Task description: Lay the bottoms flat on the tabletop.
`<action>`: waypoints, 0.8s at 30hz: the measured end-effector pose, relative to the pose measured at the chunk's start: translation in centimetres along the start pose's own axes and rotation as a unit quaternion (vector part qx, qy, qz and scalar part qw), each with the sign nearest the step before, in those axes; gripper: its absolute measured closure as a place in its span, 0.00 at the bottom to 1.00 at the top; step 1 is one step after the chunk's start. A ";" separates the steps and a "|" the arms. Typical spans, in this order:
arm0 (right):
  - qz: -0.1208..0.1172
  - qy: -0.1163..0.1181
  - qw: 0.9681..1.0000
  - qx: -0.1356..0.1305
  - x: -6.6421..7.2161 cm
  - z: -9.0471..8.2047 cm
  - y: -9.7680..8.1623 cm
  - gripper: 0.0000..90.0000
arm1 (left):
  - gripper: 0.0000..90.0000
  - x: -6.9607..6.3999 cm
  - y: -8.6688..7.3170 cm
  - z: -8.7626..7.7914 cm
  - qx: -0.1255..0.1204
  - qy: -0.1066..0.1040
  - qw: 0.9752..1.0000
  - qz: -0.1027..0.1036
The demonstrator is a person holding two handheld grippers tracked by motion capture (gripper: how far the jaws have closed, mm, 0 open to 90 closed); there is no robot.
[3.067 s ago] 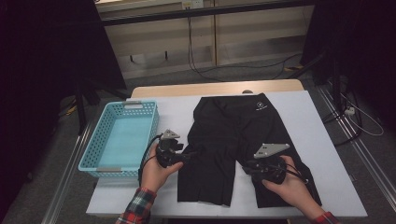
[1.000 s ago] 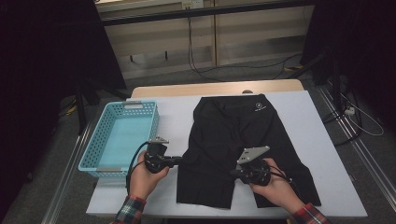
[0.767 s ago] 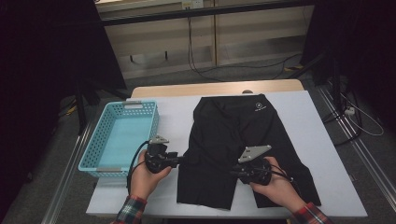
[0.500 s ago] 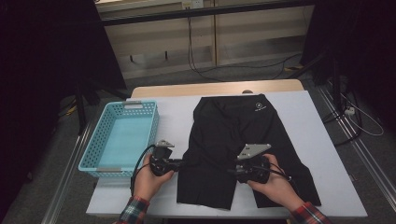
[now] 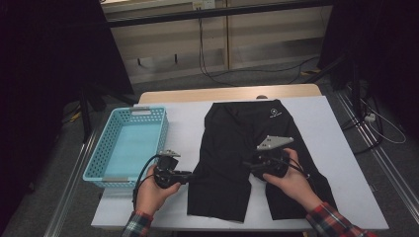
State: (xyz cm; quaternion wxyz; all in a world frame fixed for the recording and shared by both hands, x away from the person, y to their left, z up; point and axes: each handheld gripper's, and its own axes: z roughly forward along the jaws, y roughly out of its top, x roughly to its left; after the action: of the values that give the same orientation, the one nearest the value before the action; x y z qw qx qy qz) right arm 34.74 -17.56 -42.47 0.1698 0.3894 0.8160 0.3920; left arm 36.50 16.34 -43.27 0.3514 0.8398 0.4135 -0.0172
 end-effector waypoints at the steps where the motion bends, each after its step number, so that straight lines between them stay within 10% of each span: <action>1: 0.000 0.000 1.000 0.000 0.0 0.0 0.0 0.41 | 0.71 0.0 0.1 0.1 -0.006 0.013 1.000 0.015; 4: 0.015 -0.037 0.999 -0.002 -2.4 1.1 1.4 0.40 | 0.46 -0.3 0.4 0.6 -0.029 0.018 0.999 0.038; 10: 0.057 -0.080 0.995 -0.006 -5.8 3.5 2.2 0.41 | 0.30 -0.3 0.5 1.1 -0.032 0.031 0.997 0.070; 24: 0.104 -0.137 0.985 0.003 -10.9 8.2 3.5 0.66 | 0.27 -0.2 1.0 1.3 -0.041 0.025 0.996 0.072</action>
State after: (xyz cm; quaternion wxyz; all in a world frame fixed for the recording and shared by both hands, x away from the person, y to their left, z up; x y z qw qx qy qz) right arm 48.25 -20.42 -45.31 0.2377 0.5225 0.7412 0.3480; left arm 37.42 15.04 -43.57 0.3752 0.8525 0.3612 0.0454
